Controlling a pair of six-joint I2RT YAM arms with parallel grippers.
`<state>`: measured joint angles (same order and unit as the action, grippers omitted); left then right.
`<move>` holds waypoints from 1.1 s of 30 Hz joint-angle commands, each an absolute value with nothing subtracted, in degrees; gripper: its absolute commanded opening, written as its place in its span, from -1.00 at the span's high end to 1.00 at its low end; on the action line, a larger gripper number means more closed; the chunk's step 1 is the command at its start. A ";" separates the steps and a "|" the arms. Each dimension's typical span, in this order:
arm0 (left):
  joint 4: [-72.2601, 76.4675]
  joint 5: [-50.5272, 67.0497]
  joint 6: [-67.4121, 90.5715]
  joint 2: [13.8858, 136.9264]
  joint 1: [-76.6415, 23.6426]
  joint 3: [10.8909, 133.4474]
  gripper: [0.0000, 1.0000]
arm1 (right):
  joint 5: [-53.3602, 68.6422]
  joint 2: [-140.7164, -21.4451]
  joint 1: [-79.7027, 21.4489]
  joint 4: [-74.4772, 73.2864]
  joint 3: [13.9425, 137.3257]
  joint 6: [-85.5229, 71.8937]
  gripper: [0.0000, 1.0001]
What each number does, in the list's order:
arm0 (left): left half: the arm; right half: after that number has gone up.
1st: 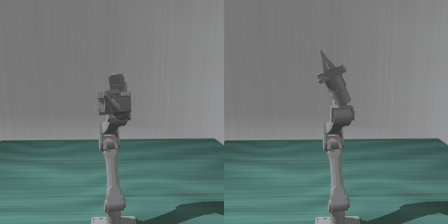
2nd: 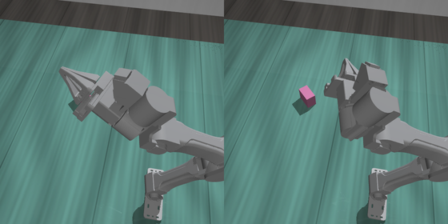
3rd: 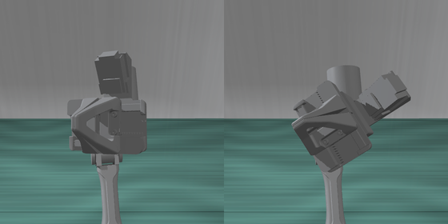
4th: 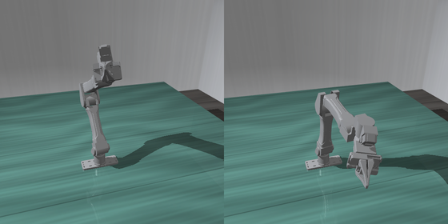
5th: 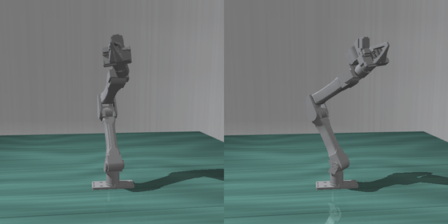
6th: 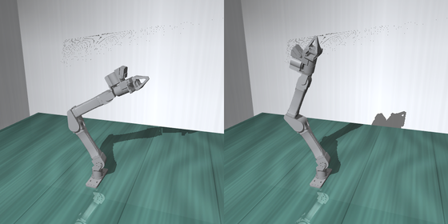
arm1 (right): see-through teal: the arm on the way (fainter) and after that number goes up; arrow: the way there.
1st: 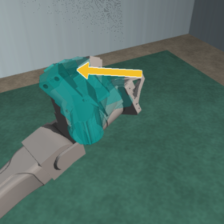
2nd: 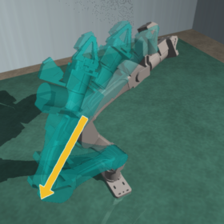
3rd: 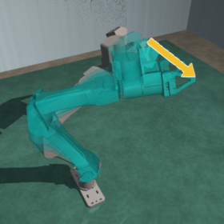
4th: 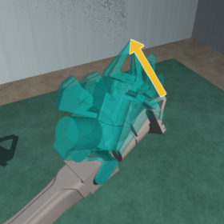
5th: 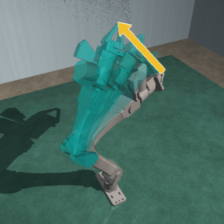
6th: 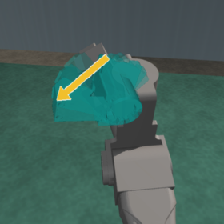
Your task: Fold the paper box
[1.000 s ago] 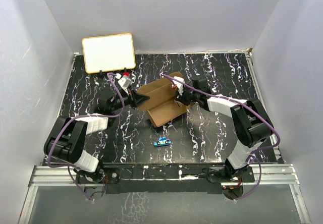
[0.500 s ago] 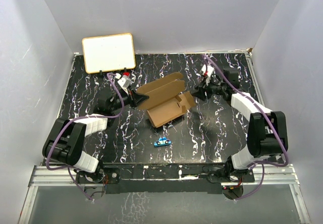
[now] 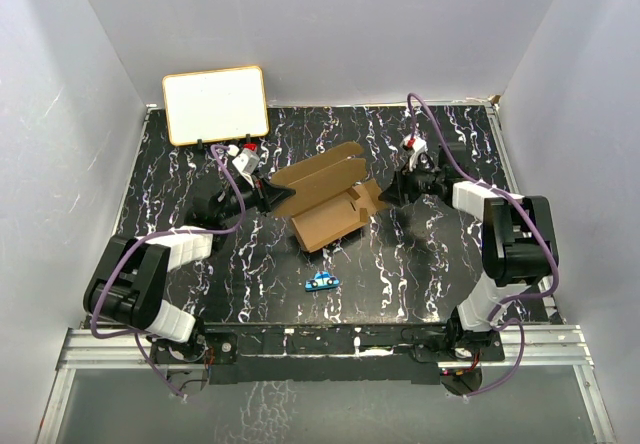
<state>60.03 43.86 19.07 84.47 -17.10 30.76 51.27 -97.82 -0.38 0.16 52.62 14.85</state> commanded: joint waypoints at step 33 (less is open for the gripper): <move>56.02 42.76 14.83 82.20 -17.40 38.68 1.00 | 55.18 -89.56 -3.05 10.42 52.24 8.14 0.84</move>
<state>56.45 42.54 16.80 82.65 -17.10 35.48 50.46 -92.68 -3.27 2.90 53.93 10.37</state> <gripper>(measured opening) 0.014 0.087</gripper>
